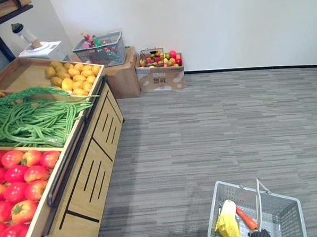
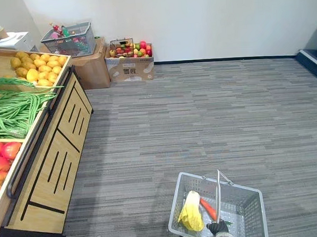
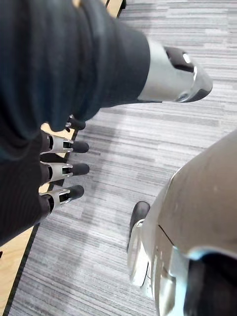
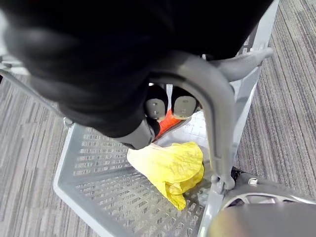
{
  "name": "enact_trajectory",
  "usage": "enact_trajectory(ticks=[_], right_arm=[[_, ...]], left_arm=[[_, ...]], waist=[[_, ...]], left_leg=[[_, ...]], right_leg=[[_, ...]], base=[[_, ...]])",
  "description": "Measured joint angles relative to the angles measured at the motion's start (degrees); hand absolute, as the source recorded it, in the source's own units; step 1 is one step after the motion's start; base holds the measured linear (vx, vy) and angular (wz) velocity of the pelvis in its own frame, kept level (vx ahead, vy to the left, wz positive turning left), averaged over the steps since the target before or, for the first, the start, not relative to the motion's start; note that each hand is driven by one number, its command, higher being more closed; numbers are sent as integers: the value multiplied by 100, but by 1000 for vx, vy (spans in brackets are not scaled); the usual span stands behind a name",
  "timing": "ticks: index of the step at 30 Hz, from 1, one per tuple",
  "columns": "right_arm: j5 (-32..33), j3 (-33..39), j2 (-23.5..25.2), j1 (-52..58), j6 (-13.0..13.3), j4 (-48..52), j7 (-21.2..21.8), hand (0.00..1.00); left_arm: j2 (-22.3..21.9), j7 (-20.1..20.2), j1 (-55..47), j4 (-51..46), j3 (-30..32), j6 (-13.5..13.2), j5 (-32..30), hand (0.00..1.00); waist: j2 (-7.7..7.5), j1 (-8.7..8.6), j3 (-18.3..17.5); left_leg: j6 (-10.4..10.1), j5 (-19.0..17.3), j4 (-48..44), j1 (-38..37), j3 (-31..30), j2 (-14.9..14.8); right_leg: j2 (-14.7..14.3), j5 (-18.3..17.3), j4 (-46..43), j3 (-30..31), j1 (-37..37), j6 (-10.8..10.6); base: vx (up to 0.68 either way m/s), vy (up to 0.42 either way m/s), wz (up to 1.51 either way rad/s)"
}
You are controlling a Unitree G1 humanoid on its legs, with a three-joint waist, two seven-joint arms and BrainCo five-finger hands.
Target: Pick vegetable in the basket
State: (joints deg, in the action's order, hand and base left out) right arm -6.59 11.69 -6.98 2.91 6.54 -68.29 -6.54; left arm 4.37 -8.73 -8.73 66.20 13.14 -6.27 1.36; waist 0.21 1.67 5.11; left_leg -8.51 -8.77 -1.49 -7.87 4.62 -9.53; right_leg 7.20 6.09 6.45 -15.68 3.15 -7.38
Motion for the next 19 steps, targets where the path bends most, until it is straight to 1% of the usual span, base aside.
enact_trajectory(ticks=[2,5,8,13,19], right_arm=[[261,5,-4,72,0,0,0,100],[472,42,-3,111,-7,-4,-10,100],[658,178,17,169,-40,-17,-18,100],[730,372,28,217,-36,-17,-46,100],[783,390,43,266,-36,-18,-55,100]], left_arm=[[29,-1,18,29,-100,24,-2,0],[56,-6,76,148,-161,27,-43,0],[60,-30,65,215,-162,32,-43,0],[82,-42,65,216,-274,26,-4,0],[97,-41,65,227,-379,20,18,0]], waist=[[1,-4,-7],[14,-28,-14],[29,-137,-13],[29,-140,-10],[34,-143,-11]], left_leg=[[1,0,32,-31,-6,3],[6,5,25,-41,-41,8],[5,9,23,-165,-169,26],[9,10,35,-226,-185,105],[15,14,38,-257,-66,48]], right_leg=[[4,0,0,-10,18,-2],[12,4,-8,-43,37,-3],[43,8,-32,-199,241,-10],[128,11,-31,-251,322,-20],[69,11,-27,-151,292,-20]], base=[[0,0,0],[19,8,5],[46,19,21],[-21,36,6],[-37,4,-8]])
